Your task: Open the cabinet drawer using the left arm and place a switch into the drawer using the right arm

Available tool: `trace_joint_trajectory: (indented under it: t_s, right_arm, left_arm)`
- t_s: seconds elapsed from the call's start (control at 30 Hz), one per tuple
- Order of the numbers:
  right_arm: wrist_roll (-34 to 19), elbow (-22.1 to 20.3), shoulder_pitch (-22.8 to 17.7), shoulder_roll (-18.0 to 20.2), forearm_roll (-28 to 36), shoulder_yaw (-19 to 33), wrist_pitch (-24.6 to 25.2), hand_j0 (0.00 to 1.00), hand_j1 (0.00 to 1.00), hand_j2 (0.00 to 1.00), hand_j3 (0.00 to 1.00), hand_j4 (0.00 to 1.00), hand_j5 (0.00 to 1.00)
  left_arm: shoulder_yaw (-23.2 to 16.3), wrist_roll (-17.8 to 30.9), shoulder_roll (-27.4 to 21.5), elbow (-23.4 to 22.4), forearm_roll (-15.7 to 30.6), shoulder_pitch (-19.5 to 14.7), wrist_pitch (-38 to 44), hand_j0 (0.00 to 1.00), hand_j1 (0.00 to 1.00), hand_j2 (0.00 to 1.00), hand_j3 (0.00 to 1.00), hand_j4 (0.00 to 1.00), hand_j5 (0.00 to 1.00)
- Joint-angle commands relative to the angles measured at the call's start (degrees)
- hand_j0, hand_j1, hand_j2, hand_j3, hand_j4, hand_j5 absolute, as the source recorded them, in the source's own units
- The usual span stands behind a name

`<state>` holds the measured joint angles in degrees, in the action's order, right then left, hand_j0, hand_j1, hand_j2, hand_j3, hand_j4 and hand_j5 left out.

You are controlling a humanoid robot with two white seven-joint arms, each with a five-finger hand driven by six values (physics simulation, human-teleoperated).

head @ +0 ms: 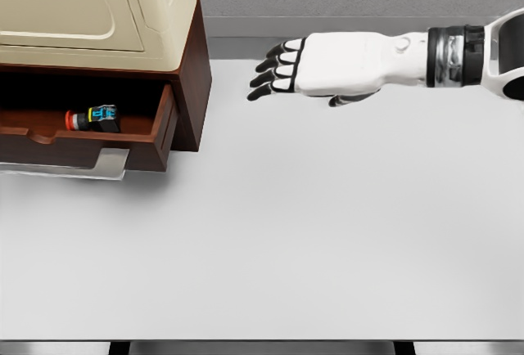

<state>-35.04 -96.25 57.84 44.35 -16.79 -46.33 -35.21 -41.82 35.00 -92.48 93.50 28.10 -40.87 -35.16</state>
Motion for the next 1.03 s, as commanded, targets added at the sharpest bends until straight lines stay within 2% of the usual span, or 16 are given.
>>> trace_joint_trajectory:
  t_s: [0.0, 0.1, 0.2, 0.3, 0.53, 0.77, 0.87, 1.0]
  right_arm:
    - [0.0, -1.7, -0.4, 7.4, 0.4, 3.5, 0.2, 1.00, 1.00, 1.00, 1.00, 1.00, 1.00]
    - [0.0, -1.3, -3.9, 7.8, 0.1, 3.1, 0.2, 1.00, 1.00, 1.00, 1.00, 1.00, 1.00]
    - [0.0, -1.0, -5.0, 7.8, -0.4, 2.5, 0.2, 1.00, 1.00, 1.00, 1.00, 1.00, 1.00]
    - [0.0, -0.4, -5.2, 7.9, -0.8, 2.4, 0.2, 1.00, 1.00, 1.00, 1.00, 1.00, 1.00]
    - [0.0, -0.4, -5.5, 7.9, -1.1, 1.5, 0.2, 1.00, 1.00, 1.00, 1.00, 1.00, 1.00]
    - [0.0, -0.3, -5.6, 7.9, -1.1, 0.8, 0.2, 1.00, 1.00, 1.00, 1.00, 1.00, 1.00]
    - [0.0, -0.3, -5.6, 7.9, -1.1, 0.5, 0.2, 1.00, 1.00, 1.00, 1.00, 1.00, 1.00]
    - [0.0, -0.4, -5.6, 7.9, -1.1, 0.4, 0.2, 1.00, 1.00, 1.00, 1.00, 1.00, 1.00]
  left_arm:
    - [0.8, 0.0, 0.1, 5.8, 1.4, -0.2, 0.2, 1.00, 1.00, 1.00, 1.00, 1.00, 1.00]
    - [1.0, 0.0, 0.1, 6.3, 3.3, -0.3, 0.2, 1.00, 1.00, 1.00, 1.00, 1.00, 1.00]
    - [1.0, 0.0, 1.2, 7.5, 3.3, -0.3, 0.2, 1.00, 1.00, 1.00, 1.00, 1.00, 1.00]
    - [1.0, 0.0, 2.7, 7.5, 3.7, -0.3, 0.2, 1.00, 1.00, 1.00, 1.00, 1.00, 1.00]
    - [1.0, 0.0, 14.2, 7.6, 3.3, -0.3, 0.2, 1.00, 1.00, 1.00, 1.00, 1.00, 1.00]
    - [0.9, 0.0, 17.2, 7.6, 3.2, -0.2, 0.2, 1.00, 1.00, 1.00, 1.00, 1.00, 1.00]
    - [0.8, 0.0, 20.5, 7.6, 1.0, 0.0, 0.2, 1.00, 1.00, 1.00, 1.00, 1.00, 1.00]
    - [0.7, 0.0, 20.6, 7.6, 0.9, 0.0, 0.2, 1.00, 1.00, 1.00, 1.00, 1.00, 1.00]
